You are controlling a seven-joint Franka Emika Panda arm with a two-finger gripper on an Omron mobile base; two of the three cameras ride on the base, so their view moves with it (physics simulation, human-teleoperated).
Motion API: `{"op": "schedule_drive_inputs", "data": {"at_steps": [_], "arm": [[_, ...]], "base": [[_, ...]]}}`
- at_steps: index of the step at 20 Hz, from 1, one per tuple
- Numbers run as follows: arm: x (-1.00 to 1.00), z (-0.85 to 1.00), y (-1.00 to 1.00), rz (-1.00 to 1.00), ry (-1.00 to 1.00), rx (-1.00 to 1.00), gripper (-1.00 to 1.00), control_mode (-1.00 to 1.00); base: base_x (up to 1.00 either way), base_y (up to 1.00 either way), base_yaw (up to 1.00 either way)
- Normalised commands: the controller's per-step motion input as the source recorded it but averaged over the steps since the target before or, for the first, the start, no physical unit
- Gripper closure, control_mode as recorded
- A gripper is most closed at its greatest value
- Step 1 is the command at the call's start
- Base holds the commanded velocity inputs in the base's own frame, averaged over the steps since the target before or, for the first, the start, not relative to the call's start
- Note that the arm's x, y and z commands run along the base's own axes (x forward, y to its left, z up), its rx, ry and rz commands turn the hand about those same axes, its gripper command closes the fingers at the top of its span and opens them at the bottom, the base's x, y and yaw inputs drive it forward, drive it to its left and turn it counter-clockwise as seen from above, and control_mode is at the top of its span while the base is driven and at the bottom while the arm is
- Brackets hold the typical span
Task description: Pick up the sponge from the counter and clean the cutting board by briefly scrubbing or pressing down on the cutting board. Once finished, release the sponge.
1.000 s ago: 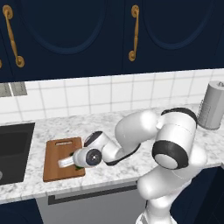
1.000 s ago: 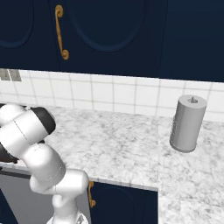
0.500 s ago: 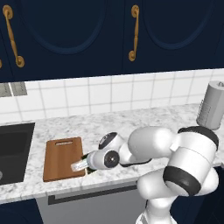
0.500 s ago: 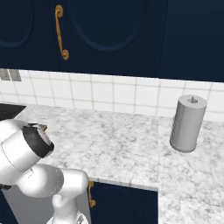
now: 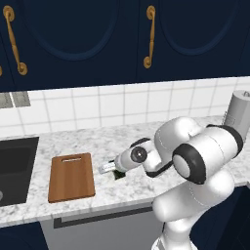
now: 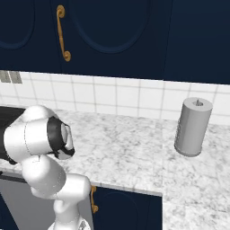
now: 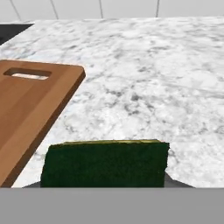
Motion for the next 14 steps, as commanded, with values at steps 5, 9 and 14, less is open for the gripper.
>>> {"op": "schedule_drive_inputs", "data": {"at_steps": [5, 9, 14], "arm": [[0.51, -0.01, -0.45, 0.01, 0.11, -0.05, -1.00, -1.00], [0.08, 0.00, -0.42, 0.06, 0.00, -0.03, -1.00, -1.00], [0.35, 0.11, -0.30, 0.08, 0.06, -0.07, -1.00, -1.00]], "base": [[0.00, 0.00, 0.00], [0.00, 0.00, 0.00], [0.00, 0.00, 0.00]]}}
